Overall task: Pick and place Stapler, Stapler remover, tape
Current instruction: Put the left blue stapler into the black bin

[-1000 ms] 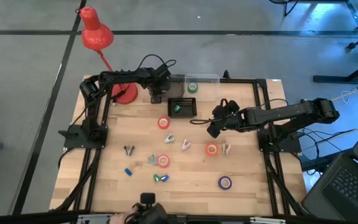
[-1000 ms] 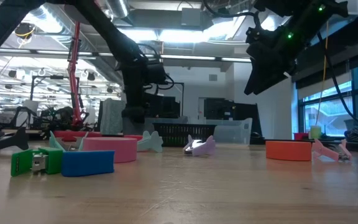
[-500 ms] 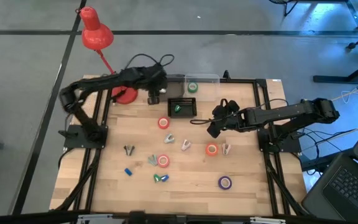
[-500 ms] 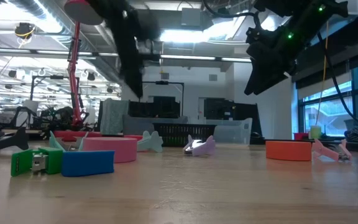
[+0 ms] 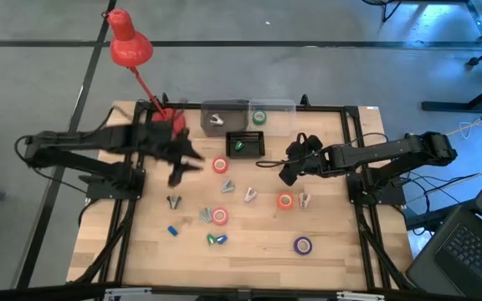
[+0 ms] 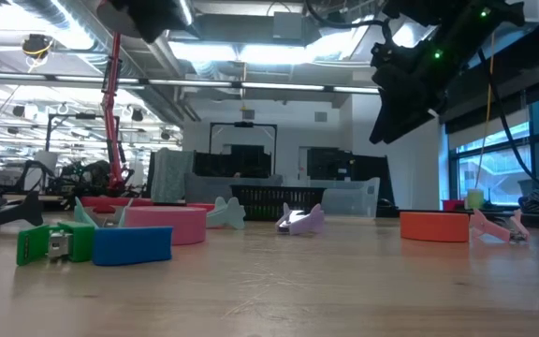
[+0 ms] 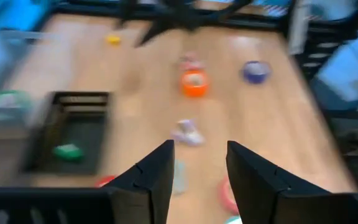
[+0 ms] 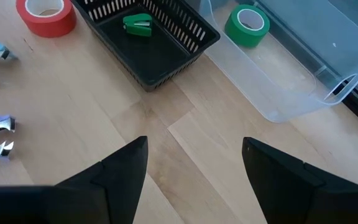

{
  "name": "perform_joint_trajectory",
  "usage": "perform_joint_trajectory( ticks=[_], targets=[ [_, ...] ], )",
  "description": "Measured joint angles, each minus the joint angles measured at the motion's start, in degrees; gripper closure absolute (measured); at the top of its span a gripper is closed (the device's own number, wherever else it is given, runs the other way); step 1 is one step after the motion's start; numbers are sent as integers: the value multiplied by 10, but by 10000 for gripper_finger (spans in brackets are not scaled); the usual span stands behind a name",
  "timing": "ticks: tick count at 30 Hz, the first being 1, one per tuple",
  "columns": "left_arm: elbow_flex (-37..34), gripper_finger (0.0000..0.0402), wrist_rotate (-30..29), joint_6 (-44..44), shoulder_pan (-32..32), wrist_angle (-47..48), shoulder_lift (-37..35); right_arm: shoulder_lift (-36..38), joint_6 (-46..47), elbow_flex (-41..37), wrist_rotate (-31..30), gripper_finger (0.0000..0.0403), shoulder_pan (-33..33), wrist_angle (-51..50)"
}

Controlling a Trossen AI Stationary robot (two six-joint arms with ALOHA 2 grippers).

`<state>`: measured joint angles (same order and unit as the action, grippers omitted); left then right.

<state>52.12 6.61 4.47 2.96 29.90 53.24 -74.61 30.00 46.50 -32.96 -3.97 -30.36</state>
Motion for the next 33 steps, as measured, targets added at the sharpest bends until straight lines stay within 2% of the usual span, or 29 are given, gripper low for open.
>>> perform_joint_trajectory(
  ticks=[6, 9, 11, 15, 22, 28, 33],
  targets=[
    [-126, 262, -140, 109, -129, -115, 1, 0, -1, 0, 2, 139, 0, 23],
    [-163, 261, -180, 163, -166, -141, 32, 0, -2, 0, 2, 139, 0, 25],
    [-171, 261, -186, 186, -183, -150, 58, 0, -3, 0, 2, 139, 0, 23],
    [-172, 261, -166, 169, -217, -158, 110, 0, -5, 0, 4, 139, 0, 23],
    [-171, 261, -86, 97, -273, -158, 196, 0, -4, 0, 7, 139, 0, 24],
    [-170, 261, -41, 157, -311, -105, 218, 0, -2, 0, 7, 139, 0, 26],
    [-140, 261, -11, 203, -344, -31, 218, 0, 11, 0, 17, 139, 0, 29]
  ],
)
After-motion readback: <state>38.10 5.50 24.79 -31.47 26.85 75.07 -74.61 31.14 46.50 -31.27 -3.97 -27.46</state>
